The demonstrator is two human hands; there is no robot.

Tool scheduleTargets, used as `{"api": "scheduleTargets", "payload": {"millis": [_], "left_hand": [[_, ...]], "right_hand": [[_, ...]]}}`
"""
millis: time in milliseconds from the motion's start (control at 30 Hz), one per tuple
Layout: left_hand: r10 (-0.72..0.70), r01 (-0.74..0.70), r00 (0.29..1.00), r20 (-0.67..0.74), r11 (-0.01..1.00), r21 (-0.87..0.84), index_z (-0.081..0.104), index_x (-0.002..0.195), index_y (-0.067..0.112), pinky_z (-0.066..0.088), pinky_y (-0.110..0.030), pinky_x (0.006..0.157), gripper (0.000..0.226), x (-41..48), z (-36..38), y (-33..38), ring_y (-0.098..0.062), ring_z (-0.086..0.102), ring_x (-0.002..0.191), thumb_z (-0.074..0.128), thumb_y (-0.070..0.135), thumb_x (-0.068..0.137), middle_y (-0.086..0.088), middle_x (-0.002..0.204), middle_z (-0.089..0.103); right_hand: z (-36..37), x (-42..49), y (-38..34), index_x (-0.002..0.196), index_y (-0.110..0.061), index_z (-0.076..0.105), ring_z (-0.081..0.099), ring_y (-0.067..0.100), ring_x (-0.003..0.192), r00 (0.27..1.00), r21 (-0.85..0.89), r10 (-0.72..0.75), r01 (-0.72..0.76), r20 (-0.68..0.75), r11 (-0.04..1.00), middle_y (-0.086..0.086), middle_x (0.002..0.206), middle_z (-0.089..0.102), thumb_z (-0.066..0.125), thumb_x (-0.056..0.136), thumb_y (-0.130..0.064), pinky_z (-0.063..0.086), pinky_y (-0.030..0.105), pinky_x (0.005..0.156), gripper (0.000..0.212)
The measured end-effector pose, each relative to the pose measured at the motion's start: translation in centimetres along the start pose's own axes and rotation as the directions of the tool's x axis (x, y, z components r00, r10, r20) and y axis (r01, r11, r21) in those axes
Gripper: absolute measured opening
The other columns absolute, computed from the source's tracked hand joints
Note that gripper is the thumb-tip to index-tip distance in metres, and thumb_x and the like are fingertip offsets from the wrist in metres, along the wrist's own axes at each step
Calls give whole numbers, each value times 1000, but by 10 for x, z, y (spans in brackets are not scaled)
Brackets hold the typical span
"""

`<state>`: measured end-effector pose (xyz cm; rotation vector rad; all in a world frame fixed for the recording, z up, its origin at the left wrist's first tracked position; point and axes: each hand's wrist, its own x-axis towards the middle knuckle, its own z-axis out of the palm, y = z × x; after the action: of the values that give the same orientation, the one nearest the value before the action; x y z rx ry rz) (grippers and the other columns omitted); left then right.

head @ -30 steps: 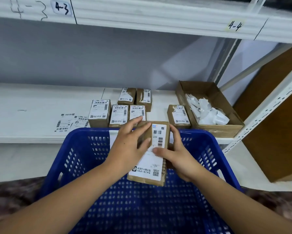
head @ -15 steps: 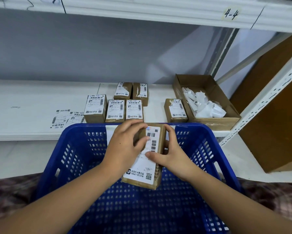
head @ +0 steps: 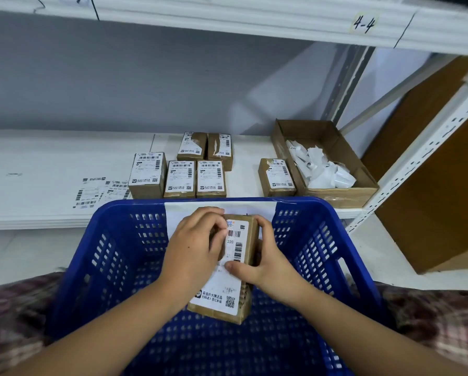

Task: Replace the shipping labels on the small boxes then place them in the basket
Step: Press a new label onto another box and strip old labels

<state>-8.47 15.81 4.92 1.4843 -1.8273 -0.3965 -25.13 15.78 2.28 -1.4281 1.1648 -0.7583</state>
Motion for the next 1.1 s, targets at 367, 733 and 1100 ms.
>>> {"api": "scheduleTargets", "payload": {"millis": [367, 733, 1100], "left_hand": [[19, -26, 997, -79, 995, -92, 70, 111, 14, 50, -34, 94, 26, 10, 8, -5, -8, 60, 104, 68, 13, 85, 8, 117, 63], [-106, 85, 985, -134, 984, -160, 70, 90, 22, 50, -26, 79, 6, 15, 9, -2, -3, 58, 89, 68, 21, 84, 18, 95, 62], [-30, 36, 990, -136, 998, 42, 61, 82, 14, 49, -37, 61, 8, 17, 7, -7, -14, 52, 89, 58, 12, 90, 14, 97, 51]], "right_hand": [[7, 8, 0, 125, -45, 28, 66, 12, 107, 995, 19, -53, 55, -80, 998, -2, 118, 65, 79, 66, -37, 56, 40, 92, 79], [9, 12, 1, 121, -49, 28, 67, 10, 104, 996, -15, -26, 25, -86, 1000, -6, 114, 66, 82, 69, -34, 57, 40, 90, 77], [16, 9, -3, 112, -66, 23, 67, 9, 97, 997, -98, -26, 19, -79, 995, -8, 110, 65, 79, 63, -47, 58, 39, 85, 77]]}}
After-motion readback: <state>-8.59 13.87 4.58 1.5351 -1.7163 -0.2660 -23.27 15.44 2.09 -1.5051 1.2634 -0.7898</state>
